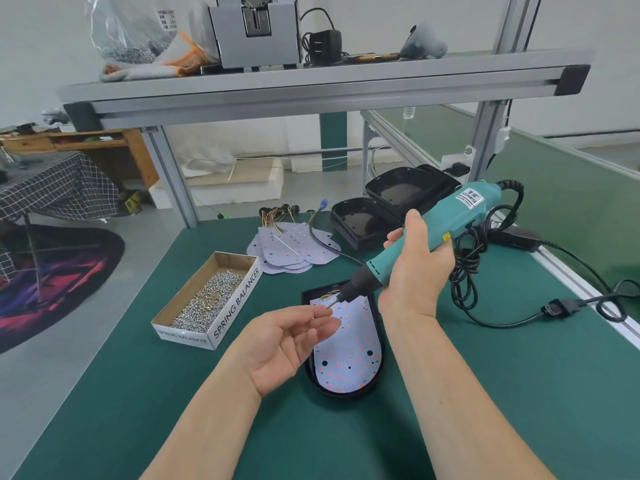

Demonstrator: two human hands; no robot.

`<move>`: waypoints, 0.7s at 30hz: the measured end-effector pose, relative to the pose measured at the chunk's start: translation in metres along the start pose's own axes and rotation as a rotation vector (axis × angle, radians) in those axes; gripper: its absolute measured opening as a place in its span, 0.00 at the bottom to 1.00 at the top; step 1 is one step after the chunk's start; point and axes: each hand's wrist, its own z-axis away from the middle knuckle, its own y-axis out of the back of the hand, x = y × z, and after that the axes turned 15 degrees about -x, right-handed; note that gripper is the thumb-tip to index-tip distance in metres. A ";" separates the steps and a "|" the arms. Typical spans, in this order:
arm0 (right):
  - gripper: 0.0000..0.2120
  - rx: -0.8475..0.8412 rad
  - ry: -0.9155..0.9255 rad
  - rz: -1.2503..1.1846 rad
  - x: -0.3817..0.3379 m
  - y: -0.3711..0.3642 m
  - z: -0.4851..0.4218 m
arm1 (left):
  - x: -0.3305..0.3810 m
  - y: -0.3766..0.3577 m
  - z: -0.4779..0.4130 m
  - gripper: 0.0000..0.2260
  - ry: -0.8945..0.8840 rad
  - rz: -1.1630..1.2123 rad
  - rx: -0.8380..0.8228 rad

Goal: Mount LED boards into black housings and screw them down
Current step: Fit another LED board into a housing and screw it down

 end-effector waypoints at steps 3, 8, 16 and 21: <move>0.09 0.003 -0.002 -0.003 0.003 -0.001 0.001 | -0.002 -0.001 -0.003 0.09 -0.028 0.042 0.011; 0.08 0.009 0.010 0.004 0.004 -0.003 0.002 | -0.004 0.000 -0.006 0.06 -0.013 0.056 0.033; 0.08 0.007 0.002 -0.004 0.005 -0.007 0.006 | -0.002 0.006 -0.004 0.06 -0.010 0.159 0.067; 0.08 0.013 -0.004 -0.007 0.007 -0.010 0.010 | 0.000 0.005 0.000 0.07 -0.012 0.223 0.051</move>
